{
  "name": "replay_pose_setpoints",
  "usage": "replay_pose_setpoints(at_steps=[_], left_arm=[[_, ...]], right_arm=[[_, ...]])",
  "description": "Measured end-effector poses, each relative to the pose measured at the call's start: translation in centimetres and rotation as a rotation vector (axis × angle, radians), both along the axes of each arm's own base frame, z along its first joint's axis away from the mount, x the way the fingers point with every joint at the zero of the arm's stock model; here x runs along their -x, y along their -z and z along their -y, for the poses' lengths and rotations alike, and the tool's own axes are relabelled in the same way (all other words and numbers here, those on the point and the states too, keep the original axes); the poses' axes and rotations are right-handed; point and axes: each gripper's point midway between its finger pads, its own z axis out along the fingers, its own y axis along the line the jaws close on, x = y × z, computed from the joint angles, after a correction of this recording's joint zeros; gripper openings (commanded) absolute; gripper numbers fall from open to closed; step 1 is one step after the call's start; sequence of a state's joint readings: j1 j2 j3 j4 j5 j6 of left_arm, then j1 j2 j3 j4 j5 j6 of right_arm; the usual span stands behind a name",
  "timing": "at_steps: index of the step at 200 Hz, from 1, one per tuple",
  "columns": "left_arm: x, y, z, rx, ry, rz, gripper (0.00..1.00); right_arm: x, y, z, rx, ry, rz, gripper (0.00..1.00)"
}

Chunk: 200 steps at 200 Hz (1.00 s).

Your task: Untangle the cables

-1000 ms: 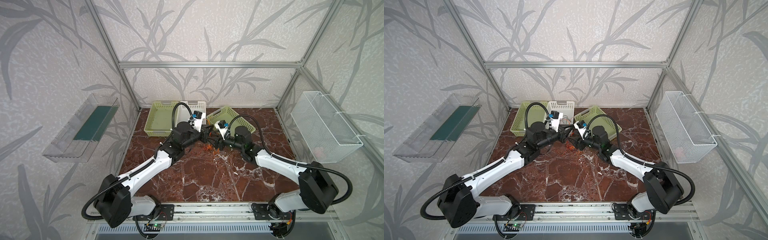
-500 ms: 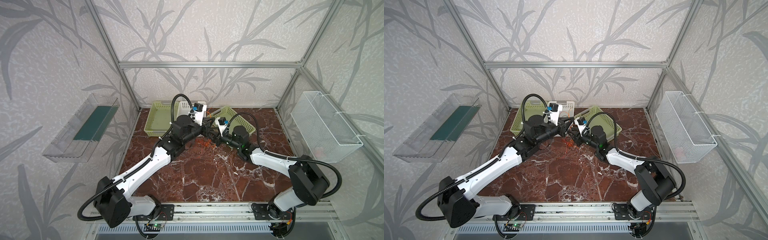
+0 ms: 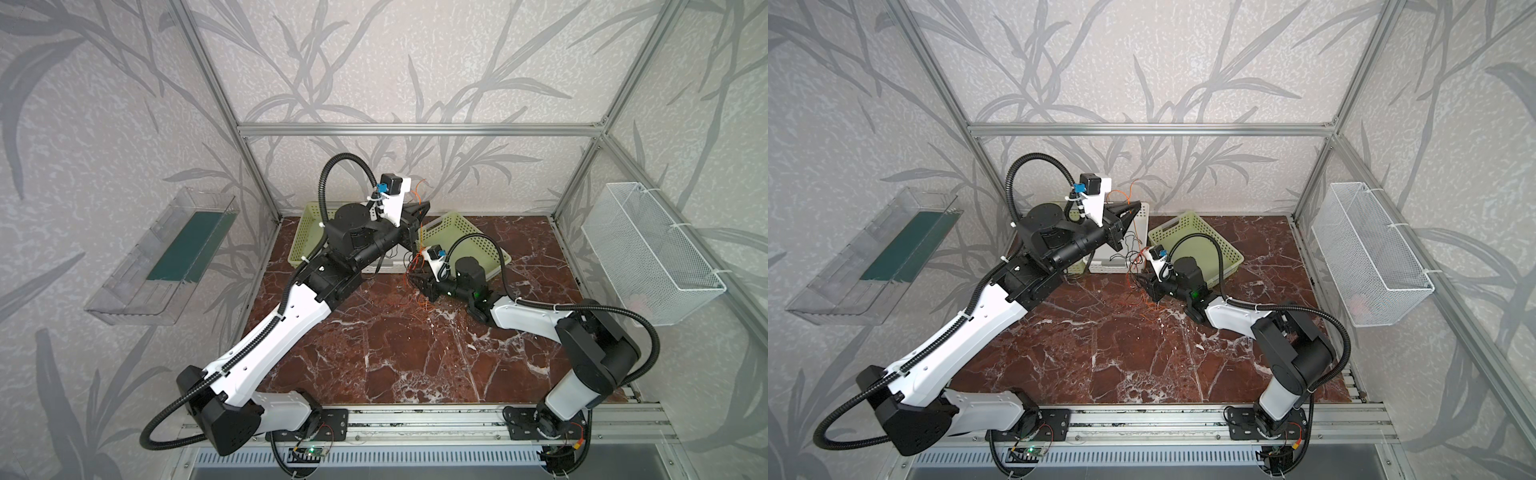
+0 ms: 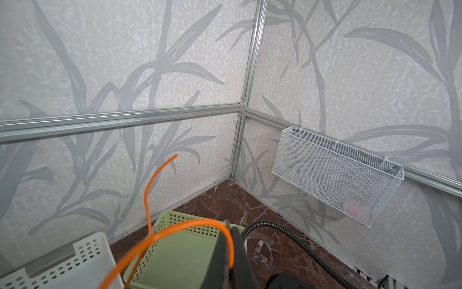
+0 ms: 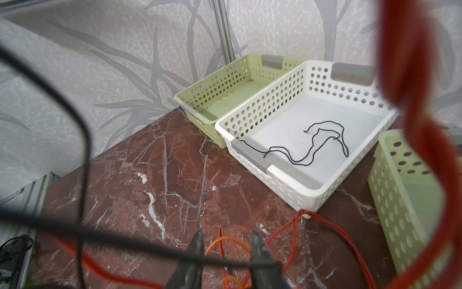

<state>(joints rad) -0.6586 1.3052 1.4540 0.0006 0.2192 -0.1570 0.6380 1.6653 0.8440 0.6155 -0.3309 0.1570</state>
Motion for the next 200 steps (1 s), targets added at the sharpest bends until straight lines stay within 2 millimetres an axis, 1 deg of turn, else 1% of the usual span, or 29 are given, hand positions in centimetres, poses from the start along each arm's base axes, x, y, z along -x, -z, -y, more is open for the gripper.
replay_pose_setpoints(at_steps=[18, 32, 48, 60, 72, 91, 111, 128, 142, 154, 176, 190, 200], left_arm=[[0.2, -1.5, -0.4, -0.007, -0.014, 0.029, 0.00], [0.2, -2.1, -0.7, -0.016, -0.024, 0.050, 0.00], [0.1, -2.1, -0.8, -0.027, -0.029, 0.058, 0.00], [0.0, -1.7, -0.8, -0.036, -0.031, 0.053, 0.00], [-0.1, -1.3, -0.9, -0.044, -0.032, 0.050, 0.00], [-0.3, -0.1, -0.8, -0.059, -0.033, 0.032, 0.00], [-0.4, 1.1, -0.6, -0.073, -0.027, 0.013, 0.00], [-0.4, 1.6, -0.5, -0.077, -0.020, 0.002, 0.00], [-0.3, 1.7, -0.4, -0.072, -0.008, -0.006, 0.00], [-0.1, 1.7, -0.2, -0.066, 0.004, -0.007, 0.00], [0.1, 1.8, 0.1, -0.049, 0.027, -0.016, 0.00], [0.2, 2.1, 0.3, -0.043, 0.039, -0.026, 0.00], [0.3, 2.4, 0.4, -0.039, 0.050, -0.037, 0.00]], right_arm=[[0.1, 0.2, 0.0, 0.001, -0.004, -0.002, 0.34], [0.3, 0.3, -0.1, 0.001, -0.018, -0.008, 0.44], [1.1, 0.5, -0.2, 0.010, -0.052, -0.026, 0.59], [1.9, 0.5, -0.1, 0.022, -0.081, -0.042, 0.64], [2.8, -0.1, 0.1, 0.031, -0.104, -0.045, 0.67], [4.3, -2.3, 0.9, 0.033, -0.131, -0.013, 0.70], [5.7, -5.5, 1.9, 0.023, -0.144, 0.066, 0.72], [6.6, -8.3, 2.5, 0.007, -0.150, 0.148, 0.73], [7.0, -9.8, 2.9, 0.001, -0.150, 0.199, 0.74], [7.0, -10.8, 3.0, 0.003, -0.148, 0.226, 0.74], [5.9, -12.4, 2.5, 0.004, -0.134, 0.266, 0.72], [5.1, -13.4, 1.9, -0.002, -0.136, 0.289, 0.69], [4.6, -13.8, 1.4, -0.010, -0.138, 0.301, 0.64]])
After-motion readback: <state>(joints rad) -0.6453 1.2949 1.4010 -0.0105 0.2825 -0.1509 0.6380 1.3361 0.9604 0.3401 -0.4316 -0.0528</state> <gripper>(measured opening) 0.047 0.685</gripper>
